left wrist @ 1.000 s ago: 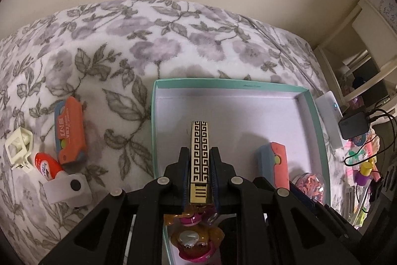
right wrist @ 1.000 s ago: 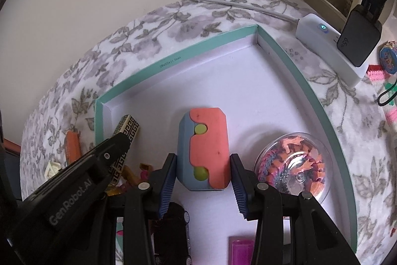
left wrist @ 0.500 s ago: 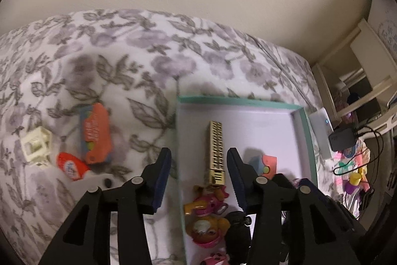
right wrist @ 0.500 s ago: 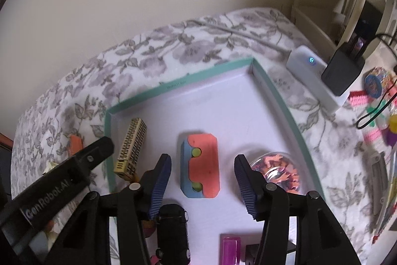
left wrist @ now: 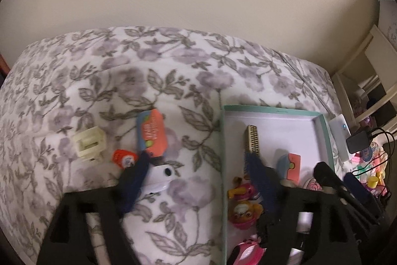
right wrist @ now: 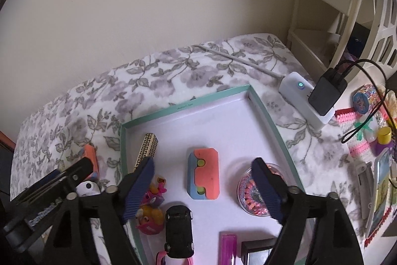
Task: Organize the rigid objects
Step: 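Lift both open tools from the tray and move toward the remaining toys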
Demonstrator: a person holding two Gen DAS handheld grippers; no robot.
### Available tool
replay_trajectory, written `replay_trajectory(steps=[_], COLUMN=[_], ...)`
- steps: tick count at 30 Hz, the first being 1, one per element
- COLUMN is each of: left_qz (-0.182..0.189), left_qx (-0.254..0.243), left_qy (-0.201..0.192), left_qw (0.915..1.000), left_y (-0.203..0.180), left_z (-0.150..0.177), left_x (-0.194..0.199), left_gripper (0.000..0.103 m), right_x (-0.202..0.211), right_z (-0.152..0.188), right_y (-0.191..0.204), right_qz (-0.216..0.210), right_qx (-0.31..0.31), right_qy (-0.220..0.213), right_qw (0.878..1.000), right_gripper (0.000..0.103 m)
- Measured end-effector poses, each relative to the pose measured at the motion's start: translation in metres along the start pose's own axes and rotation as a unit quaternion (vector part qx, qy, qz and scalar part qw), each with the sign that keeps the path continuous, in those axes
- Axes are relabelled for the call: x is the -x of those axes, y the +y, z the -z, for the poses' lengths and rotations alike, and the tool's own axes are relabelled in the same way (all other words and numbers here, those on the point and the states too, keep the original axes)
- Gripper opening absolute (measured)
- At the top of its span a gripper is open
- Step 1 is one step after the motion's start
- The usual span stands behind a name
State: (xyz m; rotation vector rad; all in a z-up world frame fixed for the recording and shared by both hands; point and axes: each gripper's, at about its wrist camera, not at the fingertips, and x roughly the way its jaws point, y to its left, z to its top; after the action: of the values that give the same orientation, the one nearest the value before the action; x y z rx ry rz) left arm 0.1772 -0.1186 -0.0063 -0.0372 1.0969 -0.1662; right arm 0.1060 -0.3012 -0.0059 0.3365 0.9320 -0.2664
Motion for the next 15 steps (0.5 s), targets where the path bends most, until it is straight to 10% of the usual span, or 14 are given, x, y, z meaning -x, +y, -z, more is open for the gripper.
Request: replay_trajectory(steps=[15], left_qz=[-0.013], left_qx=[0.050], left_qy=[-0.014], left_qw=[0.9986], left_y=[0.046], left_z=[0.017], left_x=[0.024], left_gripper=[0.093], right_x=[0.029], right_z=[-0.001], right_y=[-0.008], right_qz=[0.008], right_qx=[0.002], right_qy=[-0.034], right_qw=[0.999], right_gripper=[0.103])
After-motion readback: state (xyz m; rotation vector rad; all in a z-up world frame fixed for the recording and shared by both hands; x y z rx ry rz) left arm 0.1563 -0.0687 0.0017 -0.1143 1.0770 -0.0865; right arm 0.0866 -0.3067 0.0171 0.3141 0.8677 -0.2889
